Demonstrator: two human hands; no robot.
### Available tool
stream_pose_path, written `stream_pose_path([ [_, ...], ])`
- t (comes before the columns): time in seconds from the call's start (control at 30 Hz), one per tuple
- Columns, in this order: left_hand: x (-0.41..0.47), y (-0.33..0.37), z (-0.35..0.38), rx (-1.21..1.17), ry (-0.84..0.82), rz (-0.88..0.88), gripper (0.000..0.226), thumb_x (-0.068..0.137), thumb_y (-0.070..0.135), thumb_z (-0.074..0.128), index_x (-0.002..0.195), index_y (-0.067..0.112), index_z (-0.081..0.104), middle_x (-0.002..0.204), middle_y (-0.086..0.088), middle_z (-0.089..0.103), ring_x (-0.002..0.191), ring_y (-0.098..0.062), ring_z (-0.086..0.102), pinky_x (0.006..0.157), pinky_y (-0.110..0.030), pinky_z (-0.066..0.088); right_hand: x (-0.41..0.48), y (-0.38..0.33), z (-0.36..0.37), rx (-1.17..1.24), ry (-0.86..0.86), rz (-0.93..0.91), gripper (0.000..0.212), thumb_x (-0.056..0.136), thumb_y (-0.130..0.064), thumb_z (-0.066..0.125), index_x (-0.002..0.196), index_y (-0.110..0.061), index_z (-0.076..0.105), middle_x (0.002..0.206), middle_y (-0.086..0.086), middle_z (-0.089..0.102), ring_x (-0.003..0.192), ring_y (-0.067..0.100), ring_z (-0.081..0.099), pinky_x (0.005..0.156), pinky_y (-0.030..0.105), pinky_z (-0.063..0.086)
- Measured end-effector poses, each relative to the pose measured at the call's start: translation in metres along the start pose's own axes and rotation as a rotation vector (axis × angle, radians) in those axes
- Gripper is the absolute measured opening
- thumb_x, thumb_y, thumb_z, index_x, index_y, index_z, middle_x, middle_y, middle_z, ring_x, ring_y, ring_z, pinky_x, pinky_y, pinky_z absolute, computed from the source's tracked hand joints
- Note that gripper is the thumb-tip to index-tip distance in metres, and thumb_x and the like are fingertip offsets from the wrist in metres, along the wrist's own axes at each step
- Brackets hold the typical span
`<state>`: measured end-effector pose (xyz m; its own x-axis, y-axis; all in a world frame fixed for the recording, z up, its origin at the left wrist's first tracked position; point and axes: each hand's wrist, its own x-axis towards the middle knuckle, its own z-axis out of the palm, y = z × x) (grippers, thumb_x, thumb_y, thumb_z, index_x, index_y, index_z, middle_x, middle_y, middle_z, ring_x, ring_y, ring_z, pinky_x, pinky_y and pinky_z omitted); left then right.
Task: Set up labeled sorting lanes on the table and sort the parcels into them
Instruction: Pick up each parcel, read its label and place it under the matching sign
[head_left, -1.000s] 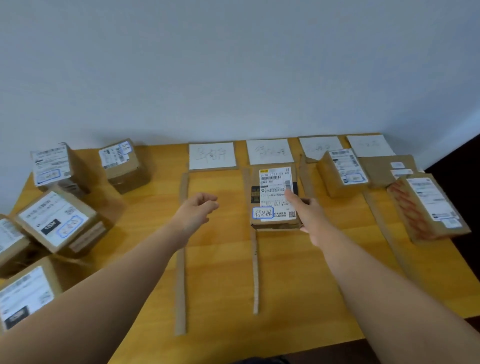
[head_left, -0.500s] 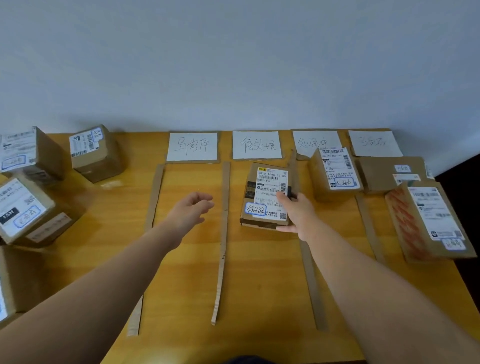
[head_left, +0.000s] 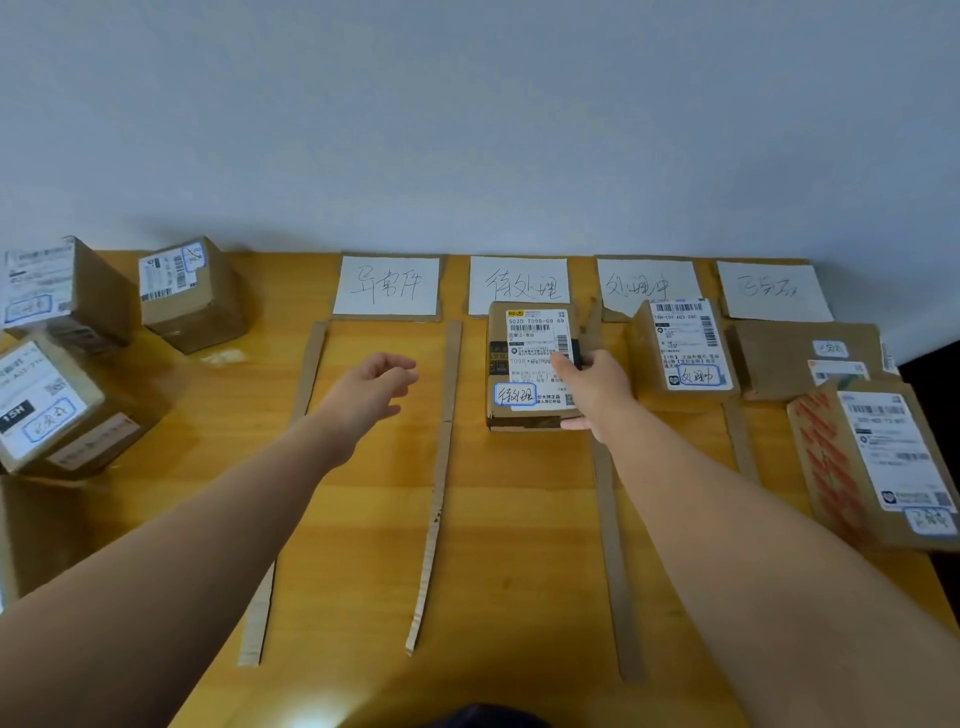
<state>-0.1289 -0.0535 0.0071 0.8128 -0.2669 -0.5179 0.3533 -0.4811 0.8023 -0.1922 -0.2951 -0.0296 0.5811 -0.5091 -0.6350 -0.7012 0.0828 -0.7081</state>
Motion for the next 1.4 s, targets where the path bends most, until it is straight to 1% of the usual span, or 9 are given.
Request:
stream_pose_path([
  [0.17,0.004,0.005,0.001,0.0,0.005,0.013,0.025,0.096,0.026,0.052,0.119,0.018,0.058,0.113,0.001,0.059,0.112,-0.017,0.056,0.094,-0.033,0.048,0.008,-0.006,0.002,-0.021,0.025,-0.004,0.038,0.094,-0.036,0.058,0.12,-0.012,0.048,0.106,0.006,0.063,0.093,0.025,0.062,0.062,0.041,0.058],
  [0.5,-0.007,-0.001,-0.007,0.021,0.016,0.024,0.019,0.096,0.025,0.051,0.114,0.021,0.057,0.114,-0.001,0.059,0.111,-0.017,0.056,0.086,-0.029,0.046,0.002,-0.003,0.003,-0.038,0.083,-0.078,0.034,0.096,-0.029,0.056,0.12,-0.006,0.05,0.117,0.01,0.063,0.097,0.023,0.062,0.068,0.034,0.06],
  [0.6,-0.011,-0.004,-0.01,0.033,0.004,0.041,0.019,0.096,0.024,0.052,0.114,0.02,0.057,0.115,-0.002,0.06,0.111,-0.018,0.056,0.087,-0.029,0.046,-0.009,0.001,0.001,-0.151,0.136,-0.152,0.038,0.097,-0.028,0.053,0.127,-0.007,0.046,0.119,0.009,0.061,0.092,0.019,0.057,0.077,0.034,0.057],
  [0.7,-0.016,-0.006,-0.013,0.055,-0.009,0.065,0.02,0.095,0.026,0.054,0.114,0.023,0.057,0.117,-0.001,0.059,0.112,-0.02,0.055,0.093,-0.034,0.046,-0.024,0.003,-0.001,-0.324,0.228,-0.238,0.045,0.097,-0.027,0.053,0.136,-0.007,0.041,0.122,0.008,0.056,0.096,0.02,0.055,0.072,0.028,0.046],
  [0.83,-0.024,-0.009,-0.023,0.191,0.021,0.153,0.032,0.094,0.027,0.056,0.125,0.024,0.051,0.126,0.002,0.054,0.114,-0.018,0.052,0.092,-0.033,0.042,-0.043,0.001,0.004,-0.447,0.346,-0.389,0.047,0.094,-0.022,0.057,0.137,-0.008,0.043,0.134,0.013,0.049,0.121,0.028,0.049,0.09,0.034,0.046],
  [0.97,-0.034,-0.015,-0.052,0.481,0.092,0.269,0.045,0.094,0.028,0.056,0.136,0.017,0.044,0.133,-0.004,0.052,0.123,-0.021,0.049,0.097,-0.035,0.043,-0.07,-0.013,0.023,-0.554,0.404,-0.552,0.042,0.091,-0.021,0.058,0.131,-0.013,0.049,0.132,0.009,0.052,0.125,0.026,0.042,0.104,0.035,0.036],
  [1.1,-0.04,-0.028,-0.1,0.793,0.157,0.352,0.048,0.094,0.03,0.053,0.139,0.016,0.043,0.138,-0.006,0.05,0.129,-0.026,0.043,0.105,-0.038,0.037,-0.103,-0.026,0.069,-0.532,0.319,-0.603,0.044,0.093,-0.018,0.055,0.135,-0.015,0.045,0.138,0.008,0.046,0.131,0.025,0.037,0.106,0.035,0.035],
  [1.23,-0.048,-0.041,-0.153,0.88,0.193,0.349,0.048,0.094,0.031,0.052,0.14,0.019,0.041,0.141,-0.005,0.046,0.133,-0.027,0.038,0.107,-0.039,0.034,-0.13,-0.034,0.131,-0.482,0.167,-0.634,0.039,0.095,-0.017,0.053,0.133,-0.014,0.047,0.137,0.005,0.048,0.13,0.022,0.041,0.104,0.033,0.036],
  [1.4,-0.054,-0.07,-0.229,0.955,0.172,0.323,0.05,0.095,0.03,0.05,0.142,0.019,0.039,0.145,-0.008,0.04,0.134,-0.029,0.034,0.108,-0.038,0.03,-0.155,-0.036,0.214,-0.473,0.019,-0.608,0.036,0.097,-0.02,0.05,0.133,-0.017,0.048,0.137,0.001,0.047,0.126,0.016,0.046,0.089,0.023,0.037],
])
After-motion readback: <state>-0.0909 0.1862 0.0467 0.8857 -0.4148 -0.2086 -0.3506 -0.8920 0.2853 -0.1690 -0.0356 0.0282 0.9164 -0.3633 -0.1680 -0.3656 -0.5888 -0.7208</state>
